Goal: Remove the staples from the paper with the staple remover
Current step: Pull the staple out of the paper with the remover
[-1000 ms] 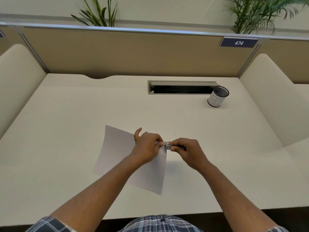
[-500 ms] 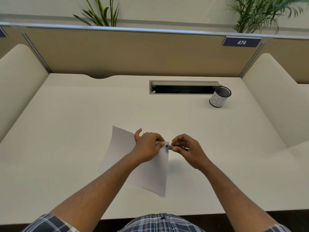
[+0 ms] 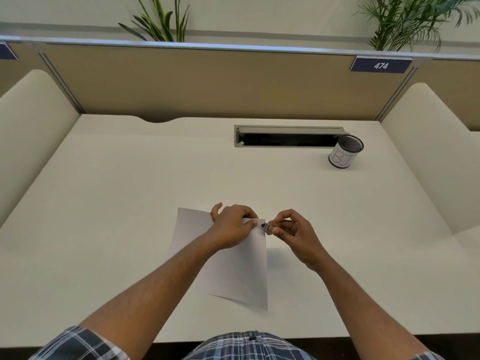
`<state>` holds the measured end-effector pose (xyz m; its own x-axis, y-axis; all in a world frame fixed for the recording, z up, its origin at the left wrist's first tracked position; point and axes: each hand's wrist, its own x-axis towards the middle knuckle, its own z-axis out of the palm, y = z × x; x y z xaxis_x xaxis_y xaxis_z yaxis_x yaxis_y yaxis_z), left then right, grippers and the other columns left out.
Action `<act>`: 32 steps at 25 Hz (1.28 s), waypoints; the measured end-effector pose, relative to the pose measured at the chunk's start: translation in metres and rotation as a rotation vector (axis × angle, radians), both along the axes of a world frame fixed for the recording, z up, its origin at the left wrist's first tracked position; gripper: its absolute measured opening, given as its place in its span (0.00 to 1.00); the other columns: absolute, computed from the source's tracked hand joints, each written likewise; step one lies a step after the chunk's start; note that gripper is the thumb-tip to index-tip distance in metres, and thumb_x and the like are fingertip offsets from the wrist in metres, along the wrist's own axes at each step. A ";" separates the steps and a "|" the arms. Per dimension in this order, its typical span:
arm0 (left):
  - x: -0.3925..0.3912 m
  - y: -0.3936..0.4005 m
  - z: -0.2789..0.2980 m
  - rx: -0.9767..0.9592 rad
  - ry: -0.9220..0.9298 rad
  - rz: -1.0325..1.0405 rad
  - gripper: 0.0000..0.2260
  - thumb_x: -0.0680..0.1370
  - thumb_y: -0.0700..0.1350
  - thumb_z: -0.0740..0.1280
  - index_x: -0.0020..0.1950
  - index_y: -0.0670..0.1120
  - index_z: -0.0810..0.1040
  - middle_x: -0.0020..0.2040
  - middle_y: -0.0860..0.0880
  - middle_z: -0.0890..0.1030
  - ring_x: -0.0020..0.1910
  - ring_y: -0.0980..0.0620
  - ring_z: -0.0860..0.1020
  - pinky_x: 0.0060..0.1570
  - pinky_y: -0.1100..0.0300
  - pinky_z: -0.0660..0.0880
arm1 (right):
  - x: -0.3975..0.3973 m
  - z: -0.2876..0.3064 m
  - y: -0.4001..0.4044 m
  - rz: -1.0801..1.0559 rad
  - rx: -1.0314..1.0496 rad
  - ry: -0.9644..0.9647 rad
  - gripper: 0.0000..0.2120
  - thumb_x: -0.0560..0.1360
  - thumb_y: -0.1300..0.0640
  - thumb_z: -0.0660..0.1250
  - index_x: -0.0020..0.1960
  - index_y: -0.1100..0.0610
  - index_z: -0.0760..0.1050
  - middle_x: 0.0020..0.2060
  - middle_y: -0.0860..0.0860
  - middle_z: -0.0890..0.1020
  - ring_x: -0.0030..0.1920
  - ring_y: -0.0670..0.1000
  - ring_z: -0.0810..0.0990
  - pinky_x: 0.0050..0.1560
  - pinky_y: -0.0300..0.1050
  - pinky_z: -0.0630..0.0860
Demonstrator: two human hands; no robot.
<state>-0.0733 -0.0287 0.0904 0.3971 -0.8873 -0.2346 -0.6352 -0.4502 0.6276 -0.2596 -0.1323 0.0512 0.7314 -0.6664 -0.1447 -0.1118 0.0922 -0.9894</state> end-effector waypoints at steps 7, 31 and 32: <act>0.000 -0.002 -0.003 -0.011 -0.103 0.030 0.10 0.82 0.51 0.60 0.52 0.55 0.81 0.53 0.59 0.83 0.59 0.57 0.78 0.74 0.48 0.43 | 0.004 -0.002 -0.001 0.040 -0.374 0.241 0.08 0.78 0.63 0.71 0.53 0.50 0.79 0.48 0.43 0.86 0.50 0.41 0.84 0.51 0.35 0.77; -0.014 0.004 0.008 -0.039 -0.113 -0.032 0.10 0.81 0.53 0.63 0.51 0.55 0.84 0.51 0.59 0.84 0.59 0.58 0.78 0.74 0.46 0.42 | 0.009 0.008 0.003 0.141 -1.136 0.440 0.18 0.77 0.36 0.63 0.49 0.51 0.70 0.32 0.41 0.78 0.31 0.44 0.77 0.32 0.40 0.70; -0.015 0.004 0.009 -0.037 -0.112 -0.035 0.10 0.81 0.53 0.63 0.51 0.55 0.84 0.51 0.59 0.84 0.59 0.59 0.78 0.74 0.45 0.42 | 0.009 0.007 0.003 0.117 -1.154 0.436 0.17 0.76 0.37 0.64 0.48 0.51 0.70 0.31 0.42 0.79 0.30 0.45 0.77 0.32 0.41 0.71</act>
